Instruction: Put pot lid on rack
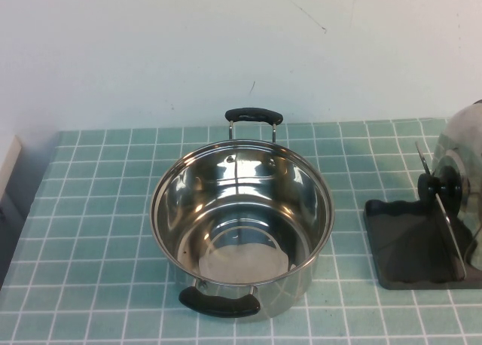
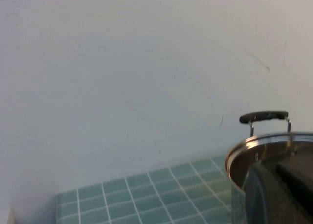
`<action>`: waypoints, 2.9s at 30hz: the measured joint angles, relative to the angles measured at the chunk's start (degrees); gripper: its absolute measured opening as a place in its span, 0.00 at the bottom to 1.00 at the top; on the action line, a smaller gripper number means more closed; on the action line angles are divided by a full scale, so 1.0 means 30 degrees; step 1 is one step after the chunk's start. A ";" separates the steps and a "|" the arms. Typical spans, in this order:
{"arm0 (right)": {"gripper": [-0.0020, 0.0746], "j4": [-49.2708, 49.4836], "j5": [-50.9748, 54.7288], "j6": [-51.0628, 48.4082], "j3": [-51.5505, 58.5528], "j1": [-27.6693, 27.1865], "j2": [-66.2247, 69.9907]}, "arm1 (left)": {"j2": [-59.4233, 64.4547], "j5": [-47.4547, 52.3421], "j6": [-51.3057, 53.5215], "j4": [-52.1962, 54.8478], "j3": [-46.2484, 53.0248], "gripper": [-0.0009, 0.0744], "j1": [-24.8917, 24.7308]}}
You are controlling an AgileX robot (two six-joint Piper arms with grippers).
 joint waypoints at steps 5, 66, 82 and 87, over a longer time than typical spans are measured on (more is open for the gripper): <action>0.02 0.1976 0.0515 0.0040 0.1543 0.0000 -0.0606 | -0.0150 0.0041 -0.0040 0.0000 0.1628 0.01 0.0000; 0.02 -2.0338 -0.7097 2.0166 1.3328 0.2481 -0.2100 | -0.0150 0.0114 -0.0105 0.0034 0.3282 0.01 0.0000; 0.02 -2.0058 -0.7007 2.1874 1.3294 0.2481 -0.2100 | -0.0150 0.0114 -0.0105 0.0034 0.3282 0.01 0.0000; 0.02 -2.0058 -0.7007 2.1874 1.3294 0.2481 -0.2100 | -0.0150 0.0114 -0.0105 0.0034 0.3282 0.01 0.0000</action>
